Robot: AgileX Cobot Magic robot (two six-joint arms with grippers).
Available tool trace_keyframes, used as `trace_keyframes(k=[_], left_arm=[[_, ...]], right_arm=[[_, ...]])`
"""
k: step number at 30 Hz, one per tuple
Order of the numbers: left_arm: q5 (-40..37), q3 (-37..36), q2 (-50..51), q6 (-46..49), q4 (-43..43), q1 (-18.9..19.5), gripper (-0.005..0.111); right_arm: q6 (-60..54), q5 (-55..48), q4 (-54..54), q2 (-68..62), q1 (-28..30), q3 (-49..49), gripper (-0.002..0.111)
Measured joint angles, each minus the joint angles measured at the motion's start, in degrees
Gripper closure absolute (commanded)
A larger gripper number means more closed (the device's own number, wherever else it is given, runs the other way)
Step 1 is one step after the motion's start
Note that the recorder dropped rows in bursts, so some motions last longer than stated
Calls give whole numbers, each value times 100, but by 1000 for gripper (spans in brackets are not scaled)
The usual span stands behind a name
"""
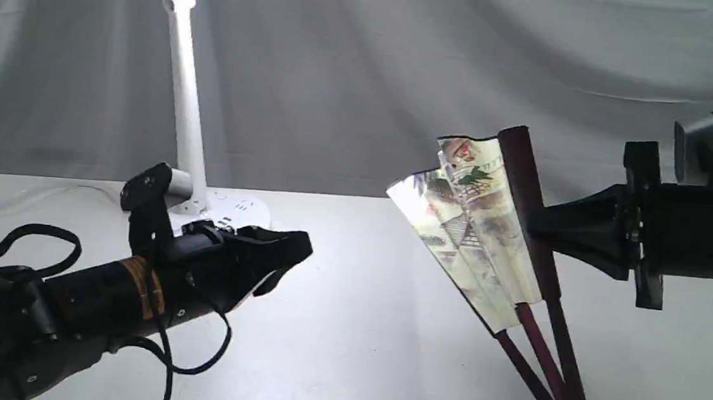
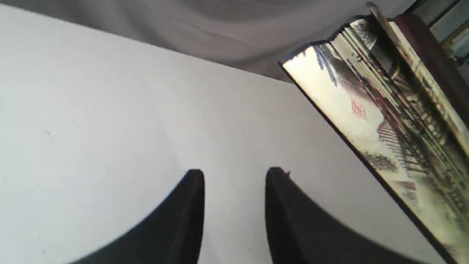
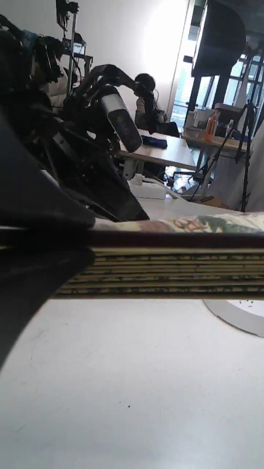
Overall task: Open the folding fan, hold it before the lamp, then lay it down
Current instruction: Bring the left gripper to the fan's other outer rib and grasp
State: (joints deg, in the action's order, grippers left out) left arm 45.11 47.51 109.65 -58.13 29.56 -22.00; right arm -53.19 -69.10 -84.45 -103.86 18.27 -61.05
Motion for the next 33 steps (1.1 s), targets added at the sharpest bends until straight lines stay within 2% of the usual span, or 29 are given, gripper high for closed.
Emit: trace_keyframes(k=[4, 8, 17, 26, 33], left_arm=[[199, 0, 137, -812, 516, 0, 67], [641, 0, 295, -1341, 632, 0, 55], [2075, 12, 816, -1940, 378, 0, 54], [2375, 250, 1235, -2927, 308, 0, 54], [2388, 330, 1265, -3148, 331, 66, 54]], right_arm=[[0, 0, 52, 0, 0, 0, 108], [0, 0, 101, 0, 0, 0, 108], [0, 0, 140, 0, -37, 38, 108], [-135, 0, 56, 0, -474, 48, 108], [-199, 0, 36, -10, -563, 48, 108]])
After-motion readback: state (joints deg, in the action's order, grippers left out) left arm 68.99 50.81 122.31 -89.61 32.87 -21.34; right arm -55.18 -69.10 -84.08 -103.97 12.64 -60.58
